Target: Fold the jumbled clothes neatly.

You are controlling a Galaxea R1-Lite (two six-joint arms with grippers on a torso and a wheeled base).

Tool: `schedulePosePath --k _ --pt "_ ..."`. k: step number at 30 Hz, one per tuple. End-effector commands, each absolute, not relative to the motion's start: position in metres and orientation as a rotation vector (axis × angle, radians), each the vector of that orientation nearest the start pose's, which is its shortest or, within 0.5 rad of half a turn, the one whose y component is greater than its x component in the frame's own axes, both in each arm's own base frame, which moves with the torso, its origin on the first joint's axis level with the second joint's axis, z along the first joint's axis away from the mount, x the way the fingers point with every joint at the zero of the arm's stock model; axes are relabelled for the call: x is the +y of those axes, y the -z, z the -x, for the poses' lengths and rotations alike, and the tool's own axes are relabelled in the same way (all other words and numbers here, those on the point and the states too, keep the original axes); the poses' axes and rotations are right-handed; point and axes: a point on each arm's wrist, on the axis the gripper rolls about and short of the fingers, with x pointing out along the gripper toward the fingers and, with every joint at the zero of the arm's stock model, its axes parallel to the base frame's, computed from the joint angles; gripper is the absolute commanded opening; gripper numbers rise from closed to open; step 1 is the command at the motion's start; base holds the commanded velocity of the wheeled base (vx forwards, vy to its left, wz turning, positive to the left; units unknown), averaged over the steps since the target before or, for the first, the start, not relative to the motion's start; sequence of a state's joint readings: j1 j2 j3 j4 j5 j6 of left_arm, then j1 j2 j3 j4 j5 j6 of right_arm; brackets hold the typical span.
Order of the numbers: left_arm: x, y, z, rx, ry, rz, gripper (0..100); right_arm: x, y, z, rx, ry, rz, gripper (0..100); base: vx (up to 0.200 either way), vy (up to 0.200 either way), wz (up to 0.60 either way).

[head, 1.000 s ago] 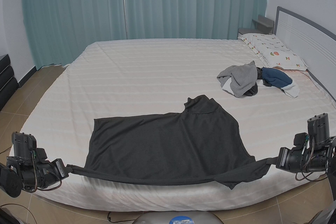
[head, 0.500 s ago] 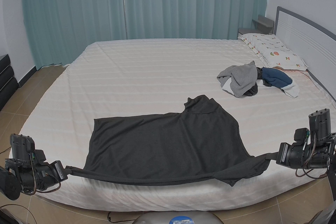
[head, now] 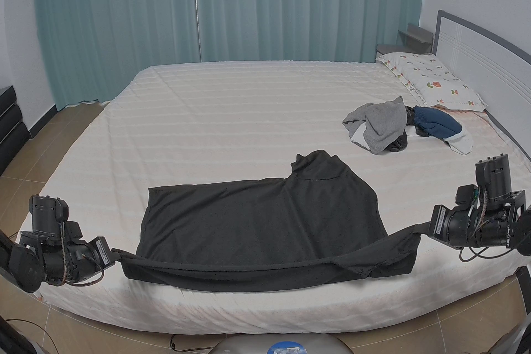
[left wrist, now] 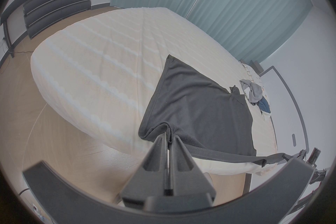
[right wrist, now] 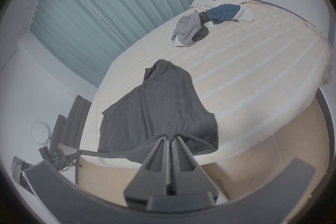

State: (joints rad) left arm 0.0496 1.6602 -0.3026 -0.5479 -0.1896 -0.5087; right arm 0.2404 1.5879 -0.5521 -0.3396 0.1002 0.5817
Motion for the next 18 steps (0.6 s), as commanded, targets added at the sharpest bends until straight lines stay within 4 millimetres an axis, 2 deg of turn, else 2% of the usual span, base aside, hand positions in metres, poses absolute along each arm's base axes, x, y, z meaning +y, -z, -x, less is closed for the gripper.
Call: schedulePosePath --k 1,13,18 --pt "0.007 -0.058 -0.225 0.869 -0.087 0.579 0 0.063 -0.112 -0.251 0.808 -0.098 -0.498 0 0.000 0.000 0.00" --pt "0.008 -0.040 -0.256 0.908 -0.100 0.580 0 0.060 -0.097 -0.289 0.830 -0.056 -0.510 0 0.000 0.000 0.00" --pt "0.009 -0.032 -0.269 0.923 -0.104 0.581 0 0.064 -0.083 -0.305 0.858 -0.043 -0.518 0 0.000 0.000 0.00"
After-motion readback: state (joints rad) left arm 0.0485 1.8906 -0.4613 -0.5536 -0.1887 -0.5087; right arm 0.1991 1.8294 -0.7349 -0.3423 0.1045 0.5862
